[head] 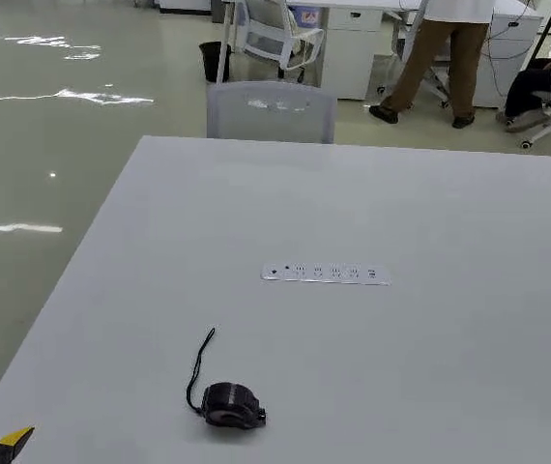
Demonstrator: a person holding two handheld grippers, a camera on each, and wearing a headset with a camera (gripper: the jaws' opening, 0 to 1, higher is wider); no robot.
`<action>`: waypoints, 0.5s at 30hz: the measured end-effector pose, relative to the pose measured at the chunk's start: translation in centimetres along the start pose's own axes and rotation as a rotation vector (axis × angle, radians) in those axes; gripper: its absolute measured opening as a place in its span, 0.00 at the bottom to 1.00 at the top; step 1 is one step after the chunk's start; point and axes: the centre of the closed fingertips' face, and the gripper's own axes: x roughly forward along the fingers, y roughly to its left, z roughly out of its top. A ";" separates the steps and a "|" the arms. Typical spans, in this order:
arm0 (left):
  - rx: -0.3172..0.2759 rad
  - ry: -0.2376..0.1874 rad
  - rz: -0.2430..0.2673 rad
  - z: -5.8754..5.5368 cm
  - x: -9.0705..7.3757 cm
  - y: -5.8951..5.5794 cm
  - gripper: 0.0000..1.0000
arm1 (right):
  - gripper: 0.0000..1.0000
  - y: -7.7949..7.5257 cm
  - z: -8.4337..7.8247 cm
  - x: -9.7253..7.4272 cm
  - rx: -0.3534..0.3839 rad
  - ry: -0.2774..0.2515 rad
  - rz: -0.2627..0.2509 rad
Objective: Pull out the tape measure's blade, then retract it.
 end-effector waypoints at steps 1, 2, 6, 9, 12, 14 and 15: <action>0.001 0.009 0.003 -0.2 0.0 0.0 0.99 | 1.00 0.0 -0.1 0.0 -0.002 0.004 0.001; 0.000 0.014 0.003 -0.3 -0.1 0.0 0.99 | 1.00 0.1 -0.2 0.0 0.000 0.006 0.001; -0.003 0.019 0.004 -0.5 -0.5 0.1 0.99 | 1.00 -0.1 -0.7 0.2 0.007 0.007 0.001; -0.018 0.027 0.004 -0.9 -0.5 0.5 0.99 | 1.00 0.0 -0.7 0.2 -0.024 0.013 -0.006; -0.012 0.020 0.005 -0.6 -0.5 0.4 0.99 | 1.00 0.0 -0.1 -0.1 -0.025 -0.008 -0.016; -0.008 0.020 0.003 -0.6 -0.5 0.3 0.99 | 1.00 -0.1 -0.1 -0.2 -0.016 -0.009 -0.021; -0.005 0.020 0.003 -0.7 -0.5 0.4 0.99 | 1.00 -0.1 -0.2 -0.2 -0.015 -0.009 -0.022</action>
